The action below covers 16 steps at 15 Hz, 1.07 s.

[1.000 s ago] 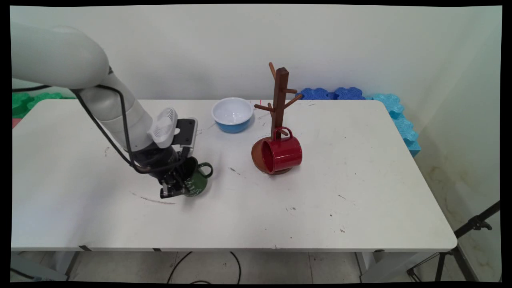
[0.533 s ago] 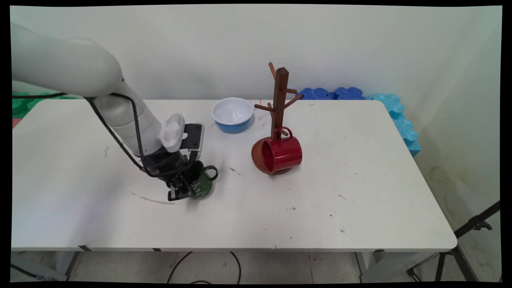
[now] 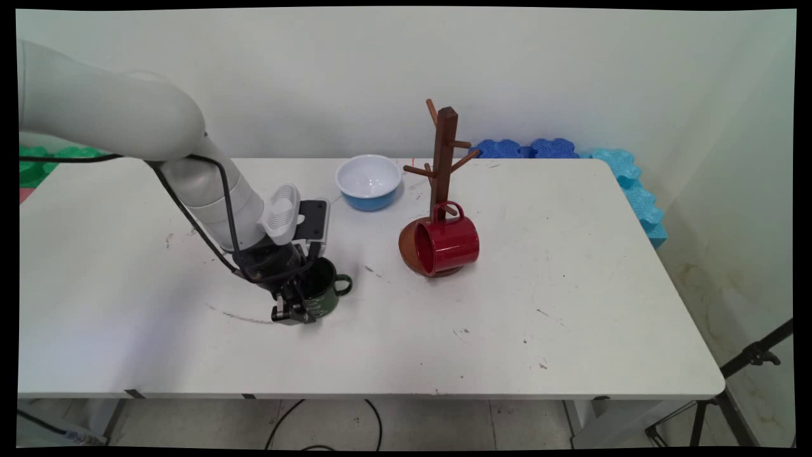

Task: Place the picked object on the table

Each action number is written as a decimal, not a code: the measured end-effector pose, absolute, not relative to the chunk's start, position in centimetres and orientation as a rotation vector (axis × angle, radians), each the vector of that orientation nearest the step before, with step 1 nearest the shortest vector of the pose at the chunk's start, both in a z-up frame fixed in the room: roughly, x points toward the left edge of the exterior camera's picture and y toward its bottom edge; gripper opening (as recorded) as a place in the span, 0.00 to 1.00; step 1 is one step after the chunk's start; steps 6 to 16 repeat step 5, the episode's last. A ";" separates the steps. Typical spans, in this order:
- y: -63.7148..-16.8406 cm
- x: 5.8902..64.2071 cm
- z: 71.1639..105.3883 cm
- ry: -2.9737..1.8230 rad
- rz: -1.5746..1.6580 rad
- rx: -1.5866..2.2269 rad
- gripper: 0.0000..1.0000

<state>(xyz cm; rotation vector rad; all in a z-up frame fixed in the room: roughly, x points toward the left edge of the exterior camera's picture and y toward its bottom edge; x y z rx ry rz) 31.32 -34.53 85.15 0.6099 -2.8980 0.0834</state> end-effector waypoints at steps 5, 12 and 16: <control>-35.0 31.0 85.6 -2.841 0.087 0.655 1.00; -35.0 31.0 85.6 -2.841 0.087 0.655 1.00; -35.0 31.0 85.6 -2.841 0.087 0.655 1.00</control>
